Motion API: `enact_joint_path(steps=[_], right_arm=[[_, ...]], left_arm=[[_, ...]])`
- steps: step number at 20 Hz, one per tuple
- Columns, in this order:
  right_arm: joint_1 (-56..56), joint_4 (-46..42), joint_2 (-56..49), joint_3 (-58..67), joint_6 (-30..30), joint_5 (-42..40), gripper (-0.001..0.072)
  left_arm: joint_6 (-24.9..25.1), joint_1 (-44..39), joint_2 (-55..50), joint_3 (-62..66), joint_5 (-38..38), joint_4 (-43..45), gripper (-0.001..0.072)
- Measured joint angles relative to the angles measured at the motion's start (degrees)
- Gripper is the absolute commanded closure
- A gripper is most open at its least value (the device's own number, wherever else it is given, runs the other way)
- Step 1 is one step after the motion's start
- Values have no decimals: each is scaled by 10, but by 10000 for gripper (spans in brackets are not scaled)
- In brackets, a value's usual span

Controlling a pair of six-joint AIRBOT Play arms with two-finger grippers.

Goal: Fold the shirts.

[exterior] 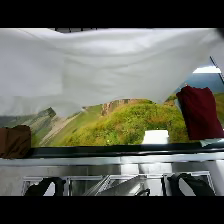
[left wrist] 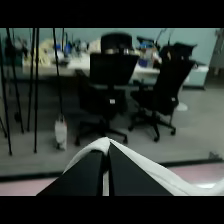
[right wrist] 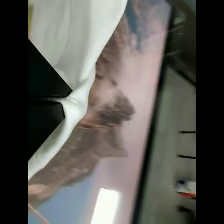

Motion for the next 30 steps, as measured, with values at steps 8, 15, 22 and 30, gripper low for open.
enact_joint_path(steps=[8, 15, 22, 30], right_arm=[[0, -11, 26, 28, 9, 8, 695], [5, -15, -150, -78, 24, -28, 695], [19, -10, -413, -177, 26, 75, 696], [6, -9, -586, -50, 24, 124, 696]], left_arm=[[-23, 0, -21, 22, 76, 84, 694], [-19, -16, -172, -161, 87, 94, 693], [-7, -56, -427, -226, -20, 95, 694], [-44, -68, -655, -25, 7, 95, 694]])
